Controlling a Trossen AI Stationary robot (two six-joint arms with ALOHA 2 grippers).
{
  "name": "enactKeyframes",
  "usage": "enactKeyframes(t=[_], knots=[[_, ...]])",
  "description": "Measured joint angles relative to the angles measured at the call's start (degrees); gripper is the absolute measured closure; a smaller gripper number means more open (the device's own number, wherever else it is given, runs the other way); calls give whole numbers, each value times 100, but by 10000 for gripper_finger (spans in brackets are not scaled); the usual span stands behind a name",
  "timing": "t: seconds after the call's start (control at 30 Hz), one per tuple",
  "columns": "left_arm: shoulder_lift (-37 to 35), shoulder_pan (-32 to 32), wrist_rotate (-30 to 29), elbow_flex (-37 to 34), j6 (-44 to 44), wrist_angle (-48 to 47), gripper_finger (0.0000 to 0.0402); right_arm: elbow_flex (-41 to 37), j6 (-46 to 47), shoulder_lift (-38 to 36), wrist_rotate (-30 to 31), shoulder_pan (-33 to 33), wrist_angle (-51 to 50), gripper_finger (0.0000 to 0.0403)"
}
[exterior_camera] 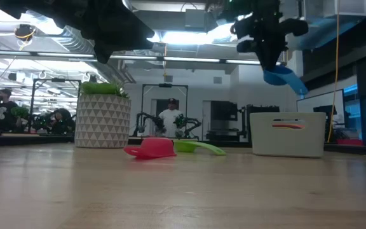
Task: Nest measuring cups in basket
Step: Stack the blue measuring cup on top of the orange measuring cup in the gray bin
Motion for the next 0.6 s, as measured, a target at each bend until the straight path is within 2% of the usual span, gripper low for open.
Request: enactKeyframes(t=[0.3,0.47,0.6], knots=[[0,0,35,0,-2,-13,295,0,-2,660,-4,-111,2,356],[0,-2,46,0,-2,-11,295,0,-2,968,-324,-111,4,356],[0,-1,46,0,-2,-13,297,0,-2,1203,-350,-110,2,356]])
